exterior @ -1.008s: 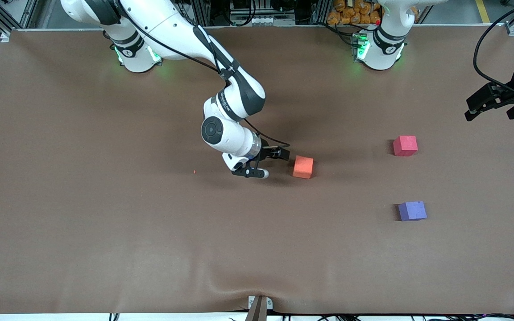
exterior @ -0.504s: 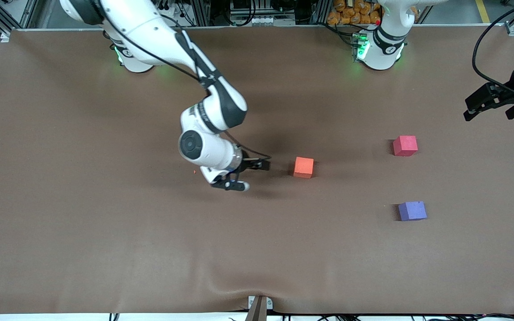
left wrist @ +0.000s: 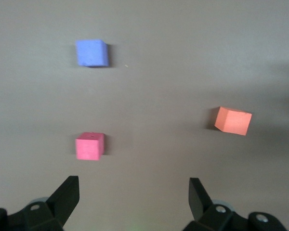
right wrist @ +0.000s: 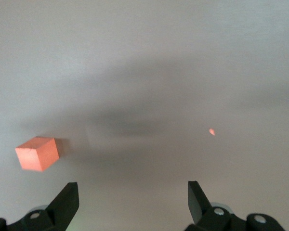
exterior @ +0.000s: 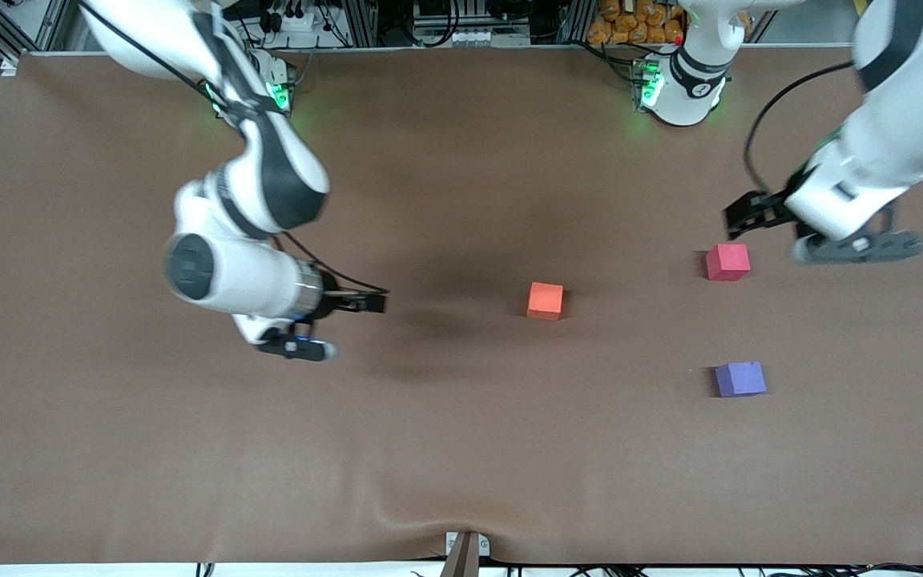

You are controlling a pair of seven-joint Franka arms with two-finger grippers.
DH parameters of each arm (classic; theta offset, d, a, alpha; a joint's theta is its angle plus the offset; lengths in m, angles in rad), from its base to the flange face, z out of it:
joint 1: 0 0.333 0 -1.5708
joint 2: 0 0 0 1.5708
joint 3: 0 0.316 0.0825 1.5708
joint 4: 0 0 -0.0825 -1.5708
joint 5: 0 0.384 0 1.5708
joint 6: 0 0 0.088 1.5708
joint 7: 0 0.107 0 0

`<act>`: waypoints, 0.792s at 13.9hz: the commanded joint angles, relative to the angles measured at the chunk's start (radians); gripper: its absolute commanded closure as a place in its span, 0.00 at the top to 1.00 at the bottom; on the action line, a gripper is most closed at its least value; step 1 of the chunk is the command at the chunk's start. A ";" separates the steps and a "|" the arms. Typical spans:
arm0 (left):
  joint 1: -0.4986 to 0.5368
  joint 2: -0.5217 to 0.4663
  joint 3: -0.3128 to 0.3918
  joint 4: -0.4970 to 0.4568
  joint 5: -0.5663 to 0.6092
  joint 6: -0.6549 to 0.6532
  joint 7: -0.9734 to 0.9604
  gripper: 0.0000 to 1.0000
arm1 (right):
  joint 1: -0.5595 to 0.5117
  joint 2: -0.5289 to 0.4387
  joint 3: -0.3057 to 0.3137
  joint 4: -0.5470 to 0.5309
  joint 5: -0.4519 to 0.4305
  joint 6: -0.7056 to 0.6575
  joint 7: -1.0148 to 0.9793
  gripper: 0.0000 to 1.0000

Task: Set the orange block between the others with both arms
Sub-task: 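Withdraw the right gripper while the left gripper reaches the orange cube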

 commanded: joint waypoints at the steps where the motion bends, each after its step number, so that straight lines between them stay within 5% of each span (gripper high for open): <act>1: -0.002 0.038 -0.008 0.016 0.002 0.002 -0.014 1.00 | -0.077 -0.090 0.020 -0.027 -0.027 -0.101 -0.075 1.00; 5: -0.089 0.089 -0.008 0.028 0.000 0.018 -0.049 1.00 | -0.183 -0.181 0.020 -0.026 -0.081 -0.219 -0.154 1.00; 9: -0.255 0.280 -0.006 0.135 0.003 0.044 -0.213 1.00 | -0.212 -0.280 0.026 -0.023 -0.303 -0.279 -0.175 1.00; 11: -0.325 0.368 -0.005 0.162 0.016 0.111 -0.259 1.00 | -0.235 -0.317 0.026 -0.015 -0.314 -0.325 -0.238 1.00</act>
